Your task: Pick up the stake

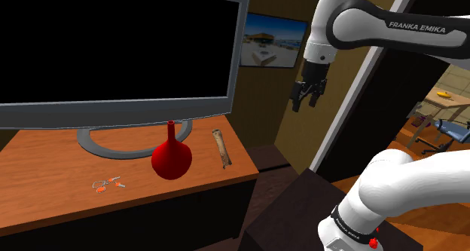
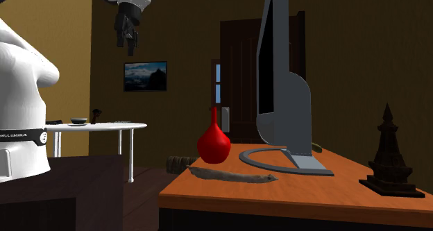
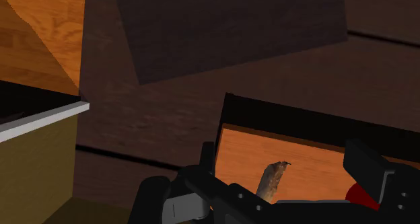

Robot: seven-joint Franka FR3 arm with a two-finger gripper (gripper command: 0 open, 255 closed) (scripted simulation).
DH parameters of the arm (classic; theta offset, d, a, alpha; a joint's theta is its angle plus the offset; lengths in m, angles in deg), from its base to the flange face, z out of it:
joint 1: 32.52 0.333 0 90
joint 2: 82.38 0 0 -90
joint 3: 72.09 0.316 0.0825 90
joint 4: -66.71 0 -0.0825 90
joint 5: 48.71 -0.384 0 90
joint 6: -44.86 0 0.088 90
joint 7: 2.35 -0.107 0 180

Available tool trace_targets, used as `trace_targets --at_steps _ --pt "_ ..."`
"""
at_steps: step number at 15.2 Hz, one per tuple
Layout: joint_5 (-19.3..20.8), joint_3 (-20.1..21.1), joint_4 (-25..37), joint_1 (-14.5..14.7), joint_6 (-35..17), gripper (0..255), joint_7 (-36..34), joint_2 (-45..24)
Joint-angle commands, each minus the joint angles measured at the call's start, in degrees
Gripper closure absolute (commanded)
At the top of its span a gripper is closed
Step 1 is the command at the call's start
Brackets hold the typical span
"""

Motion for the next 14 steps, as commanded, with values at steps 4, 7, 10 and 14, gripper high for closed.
trace_targets --at_steps 4,7,10,14 --pt "-0.2 0.6 -1.9 -0.2 -6.1 0 -1.2 -4.0" --pt "-0.3 1.2 -3.1 -0.4 -12.2 0 -2.3 -8.7" --pt "-0.2 1.7 -3.5 -0.7 -18.0 0 -3.5 -14.0" --pt "0.2 2.3 -2.8 -1.1 -25.4 0 -5.2 -21.9"
